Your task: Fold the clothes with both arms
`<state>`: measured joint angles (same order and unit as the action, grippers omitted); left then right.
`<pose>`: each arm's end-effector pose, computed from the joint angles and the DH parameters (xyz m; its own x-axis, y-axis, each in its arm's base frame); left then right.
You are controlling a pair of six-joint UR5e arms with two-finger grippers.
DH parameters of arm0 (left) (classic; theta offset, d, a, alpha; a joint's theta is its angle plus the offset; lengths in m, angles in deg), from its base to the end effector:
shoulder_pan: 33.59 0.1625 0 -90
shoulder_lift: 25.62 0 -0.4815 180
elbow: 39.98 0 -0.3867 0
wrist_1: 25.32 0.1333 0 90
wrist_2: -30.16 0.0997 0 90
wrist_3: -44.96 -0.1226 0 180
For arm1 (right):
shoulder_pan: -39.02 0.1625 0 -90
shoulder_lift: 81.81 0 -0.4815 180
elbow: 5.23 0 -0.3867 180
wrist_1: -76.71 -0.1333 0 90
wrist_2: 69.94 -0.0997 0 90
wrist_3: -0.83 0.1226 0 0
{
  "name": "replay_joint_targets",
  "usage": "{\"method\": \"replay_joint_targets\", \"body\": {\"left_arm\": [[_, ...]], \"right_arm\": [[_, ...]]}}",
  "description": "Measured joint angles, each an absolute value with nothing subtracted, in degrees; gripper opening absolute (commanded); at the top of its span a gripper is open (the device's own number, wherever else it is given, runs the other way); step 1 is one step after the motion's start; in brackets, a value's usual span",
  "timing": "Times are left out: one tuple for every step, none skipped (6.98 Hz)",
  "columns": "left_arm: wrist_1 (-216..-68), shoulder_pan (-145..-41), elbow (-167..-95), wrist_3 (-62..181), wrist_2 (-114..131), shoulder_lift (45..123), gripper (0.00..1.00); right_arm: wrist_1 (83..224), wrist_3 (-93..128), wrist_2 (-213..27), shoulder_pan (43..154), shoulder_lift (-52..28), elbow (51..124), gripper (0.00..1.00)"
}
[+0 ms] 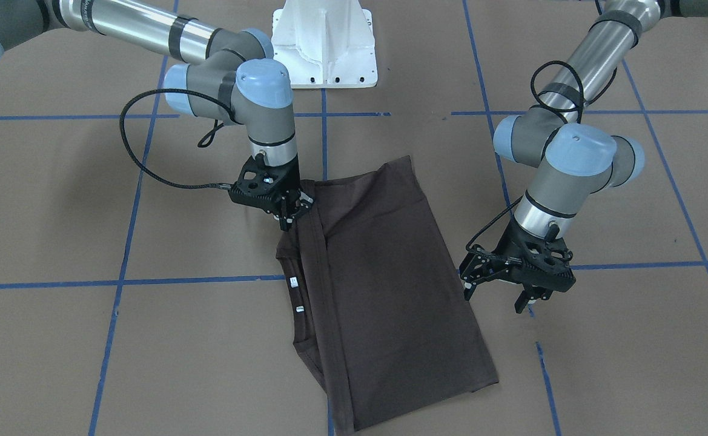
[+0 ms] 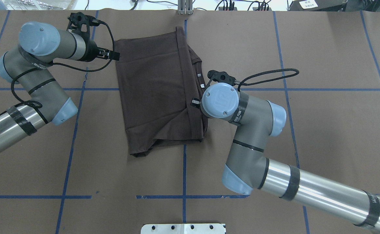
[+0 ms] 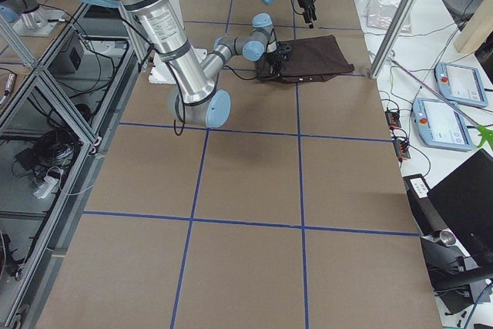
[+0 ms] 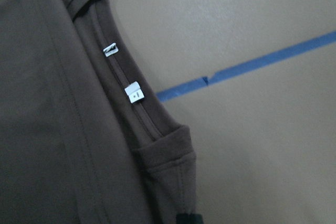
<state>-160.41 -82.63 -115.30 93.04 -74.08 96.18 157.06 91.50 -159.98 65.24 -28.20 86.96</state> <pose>0.4301 -0.6528 0.4251 0.6211 0.2723 -0.7349 0.2343 0.8303 0.5057 -0.6102 -0.4490 0.3163 0.5924 0.3048 0.7458 -0.4483 0.8938 -0.0092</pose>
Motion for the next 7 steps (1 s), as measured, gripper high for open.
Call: {"method": "replay_joint_targets", "body": {"left_arm": [[-160.41, -82.60, -115.35, 93.04, -74.08, 96.19, 1.00], [-160.41, -82.51, -115.38, 93.06, -74.08, 96.19, 1.00], [-160.41, -82.41, -115.39, 93.10, -74.08, 96.22, 1.00], [-160.41, -82.28, -115.39, 93.12, -74.08, 96.23, 1.00], [-160.41, -82.13, -115.39, 93.12, -74.08, 96.22, 1.00], [-160.41, -81.98, -115.39, 93.13, -74.09, 96.20, 1.00], [-160.41, -81.90, -115.39, 93.13, -74.13, 96.20, 1.00]], "right_arm": [[158.24, 91.60, -157.54, 61.77, -22.58, 94.56, 0.00], [158.68, 91.78, -155.76, 59.01, -17.66, 100.22, 0.00], [158.82, 92.12, -154.51, 57.06, -14.26, 103.55, 0.00], [158.85, 92.43, -153.40, 55.73, -12.47, 104.96, 0.99], [158.84, 92.37, -152.91, 55.00, -11.87, 105.45, 1.00], [158.89, 92.01, -152.81, 54.43, -11.72, 106.02, 1.00], [159.38, 91.57, -152.72, 53.40, -11.81, 106.91, 1.00]]}}
